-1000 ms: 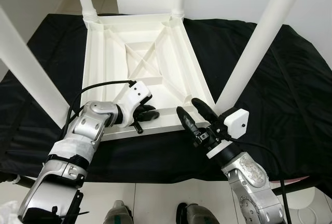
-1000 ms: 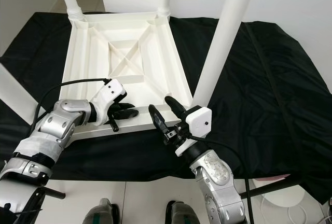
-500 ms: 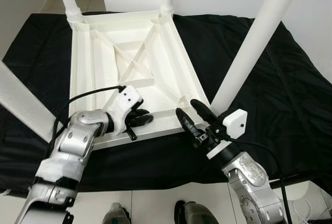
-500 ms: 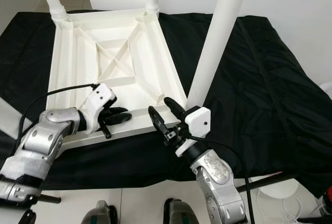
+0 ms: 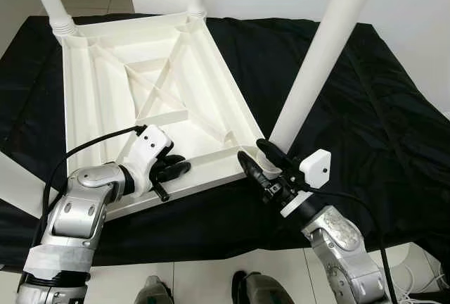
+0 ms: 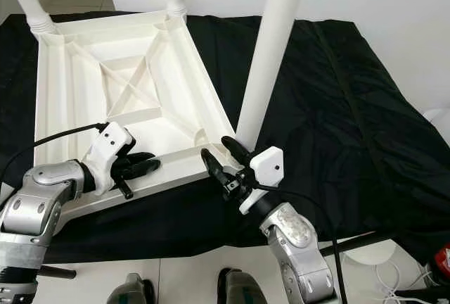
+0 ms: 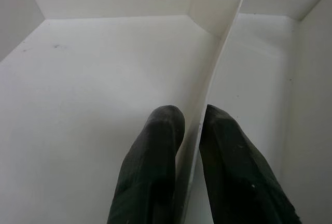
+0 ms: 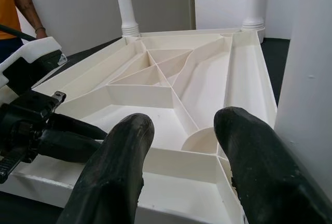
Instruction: Building children table
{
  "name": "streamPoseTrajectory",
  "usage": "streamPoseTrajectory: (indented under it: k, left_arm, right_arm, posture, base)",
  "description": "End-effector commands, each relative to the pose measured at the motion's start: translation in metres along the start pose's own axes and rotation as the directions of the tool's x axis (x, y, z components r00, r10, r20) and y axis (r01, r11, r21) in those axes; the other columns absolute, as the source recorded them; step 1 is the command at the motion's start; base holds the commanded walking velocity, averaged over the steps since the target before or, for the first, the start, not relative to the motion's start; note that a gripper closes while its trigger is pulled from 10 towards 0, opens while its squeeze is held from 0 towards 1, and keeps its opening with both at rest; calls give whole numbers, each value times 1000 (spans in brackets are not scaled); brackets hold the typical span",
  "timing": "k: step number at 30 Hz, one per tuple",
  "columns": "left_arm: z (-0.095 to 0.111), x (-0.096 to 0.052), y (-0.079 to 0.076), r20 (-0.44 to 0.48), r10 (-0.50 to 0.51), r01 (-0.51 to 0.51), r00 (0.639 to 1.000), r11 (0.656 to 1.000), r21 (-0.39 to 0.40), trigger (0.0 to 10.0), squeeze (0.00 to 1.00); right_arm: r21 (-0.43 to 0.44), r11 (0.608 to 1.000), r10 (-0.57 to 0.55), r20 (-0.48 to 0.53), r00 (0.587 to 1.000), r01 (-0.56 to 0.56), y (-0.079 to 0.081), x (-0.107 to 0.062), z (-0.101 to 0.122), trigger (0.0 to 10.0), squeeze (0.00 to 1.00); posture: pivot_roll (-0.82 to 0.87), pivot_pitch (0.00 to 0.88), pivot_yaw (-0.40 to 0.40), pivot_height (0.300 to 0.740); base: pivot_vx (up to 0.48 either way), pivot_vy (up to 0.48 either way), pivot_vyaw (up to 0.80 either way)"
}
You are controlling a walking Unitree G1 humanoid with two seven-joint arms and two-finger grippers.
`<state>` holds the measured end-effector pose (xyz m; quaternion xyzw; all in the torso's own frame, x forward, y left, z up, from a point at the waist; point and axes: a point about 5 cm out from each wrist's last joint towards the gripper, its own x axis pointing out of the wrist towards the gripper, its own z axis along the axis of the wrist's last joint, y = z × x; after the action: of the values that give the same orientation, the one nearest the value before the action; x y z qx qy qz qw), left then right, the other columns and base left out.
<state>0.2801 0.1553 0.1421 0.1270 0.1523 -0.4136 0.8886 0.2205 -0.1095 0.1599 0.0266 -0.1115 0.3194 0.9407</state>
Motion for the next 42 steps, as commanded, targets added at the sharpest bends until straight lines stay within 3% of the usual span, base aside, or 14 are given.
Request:
streamPoseTrajectory:
  k: [1, 3, 4, 5, 6, 14, 15, 17, 20, 24, 33, 35, 42]
  left_arm:
    - [-2, 10, 0, 11, 145, -144, 989, 989, -33, 10000, 0]
    - [0, 14, -4, 20, 130, -129, 991, 991, -27, 10000, 0]
    - [3, 19, -9, 40, 110, -109, 993, 993, -34, 10000, 306]
    - [3, 19, -9, 40, 110, -109, 993, 993, -34, 10000, 306]
    - [5, 20, -11, 55, 96, -94, 994, 995, -39, 10000, 1000]
    - [23, 16, -22, 204, 42, -45, 978, 999, 10, 10000, 1000]
    - [27, 13, -26, 247, 21, -27, 969, 999, 21, 10000, 0]
    - [33, 5, -34, 324, -10, -5, 946, 999, 45, 10000, 0]
    - [35, 2, -36, 347, -20, 3, 938, 999, 50, 10000, 0]
    - [39, -16, -52, 464, -35, 23, 885, 999, 33, 10000, 0]
    - [31, -42, -56, 492, 16, -2, 870, 1000, -29, 10000, 0]
    - [26, -51, -56, 481, 36, 0, 876, 997, -74, 10000, 0]
    - [17, -72, -59, 465, 34, 25, 885, 992, -120, 10000, 0]
  right_arm:
    - [-8, 1000, 11, -5, 1000, -11, -4, 0, -2, 10000, 0]
    - [-12, 1000, 11, -8, 1000, -11, -5, 0, -2, 10000, 0]
    - [-19, 1000, 4, -11, 1000, -4, -7, -1, -3, 10000, 0]
    - [-19, 1000, 4, -11, 1000, -4, -7, -1, -3, 10000, 0]
    - [-21, 1000, -3, -12, 1000, 3, -8, -1, -3, 10000, 0]
    - [-27, 999, -32, -10, 999, 32, -10, -1, -4, 10000, 0]
    - [-25, 999, -36, -8, 999, 36, -11, 0, -5, 10000, 0]
    - [-21, 999, -40, -5, 999, 40, -11, 2, -6, 10000, 0]
    - [-19, 999, -41, -4, 999, 41, -11, 3, -7, 10000, 0]
    - [-11, 999, -51, 3, 999, 51, -13, 9, -9, 10000, 0]
    - [-6, 998, -58, 7, 998, 58, -18, 18, -12, 10000, 0]
    - [-2, 999, -51, 13, 999, 51, -18, 21, -12, 10000, 0]
    - [8, 1000, 0, 12, 1000, 0, -16, 27, -13, 10000, 0]
  posture:
    - [50, 88, -50, 740]
    - [48, 87, -47, 740]
    - [45, 87, -45, 740]
    - [45, 87, -45, 740]
    - [43, 87, -42, 740]
    - [43, 89, -36, 740]
    - [43, 89, -36, 740]
    - [49, 91, -36, 740]
    - [49, 91, -36, 740]
    - [89, 93, -54, 740]
    - [144, 94, -80, 740]
    - [153, 96, -83, 740]
    - [202, 109, -110, 740]
  base:
    - [0, 0, 0]
    - [0, 0, 0]
    - [0, 0, 0]
    - [0, 0, 0]
    - [0, 0, 0]
    - [0, 0, 0]
    - [0, 0, 0]
    - [0, 0, 0]
    - [0, 0, 0]
    - [0, 0, 0]
    - [0, 0, 0]
    - [0, 0, 0]
    - [0, 0, 0]
